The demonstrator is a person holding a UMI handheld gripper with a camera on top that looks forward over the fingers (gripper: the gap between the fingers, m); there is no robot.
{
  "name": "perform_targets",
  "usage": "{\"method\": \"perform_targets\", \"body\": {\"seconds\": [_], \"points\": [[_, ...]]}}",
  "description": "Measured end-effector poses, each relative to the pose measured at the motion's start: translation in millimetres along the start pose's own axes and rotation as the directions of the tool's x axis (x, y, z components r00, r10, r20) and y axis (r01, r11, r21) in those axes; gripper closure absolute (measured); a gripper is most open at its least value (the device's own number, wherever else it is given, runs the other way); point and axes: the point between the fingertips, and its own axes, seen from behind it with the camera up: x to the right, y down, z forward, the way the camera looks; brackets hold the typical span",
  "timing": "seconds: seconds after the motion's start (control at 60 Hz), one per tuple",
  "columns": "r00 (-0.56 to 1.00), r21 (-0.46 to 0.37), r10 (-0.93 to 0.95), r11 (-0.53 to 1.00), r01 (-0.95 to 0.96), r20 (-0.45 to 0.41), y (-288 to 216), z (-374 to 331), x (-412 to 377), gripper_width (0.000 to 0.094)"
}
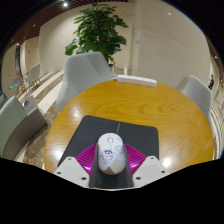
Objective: Arrange mouse
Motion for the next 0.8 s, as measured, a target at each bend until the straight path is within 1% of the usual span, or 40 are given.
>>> {"method": "perform_targets", "body": {"seconds": [0.017, 0.05, 0.067, 0.133, 0.167, 0.183, 0.25, 0.383, 0.6, 0.717, 0.8], "points": [[1.000, -0.005, 0.002, 1.000, -0.002, 0.006, 1.9, 1.3, -2.3, 0.0441], [1.000, -0.011, 0.007, 1.000, -0.006, 0.016, 4.3, 3.2, -5.7, 0.0405], [1.000, -0.015, 0.009, 1.000, -0.008, 0.015, 4.3, 4.9, -6.1, 0.0361], [1.000, -0.013, -0.012, 1.000, 0.012, -0.012, 3.4, -1.5, 0.6, 0.0048], [0.999, 0.000, -0.020, 1.000, 0.020, -0.028, -1.7, -6.9, 4.7, 0.0101], [0.999, 0.004, -0.022, 1.000, 0.022, -0.034, -4.3, -7.5, 3.9, 0.0101], [0.999, 0.003, -0.005, 1.000, 0.005, -0.045, -9.5, -25.5, 6.5, 0.0063], [0.997, -0.028, 0.025, 0.999, -0.027, -0.068, -15.2, -80.0, 13.0, 0.0071], [0.997, -0.070, 0.049, 0.996, -0.054, -0.066, 6.1, -170.5, 19.7, 0.0068], [0.994, -0.064, 0.034, 0.997, -0.041, -0.100, 12.9, -186.2, 36.7, 0.0067], [0.987, -0.071, 0.029, 0.997, -0.040, -0.155, 18.3, -186.6, 58.7, 0.0068]]}}
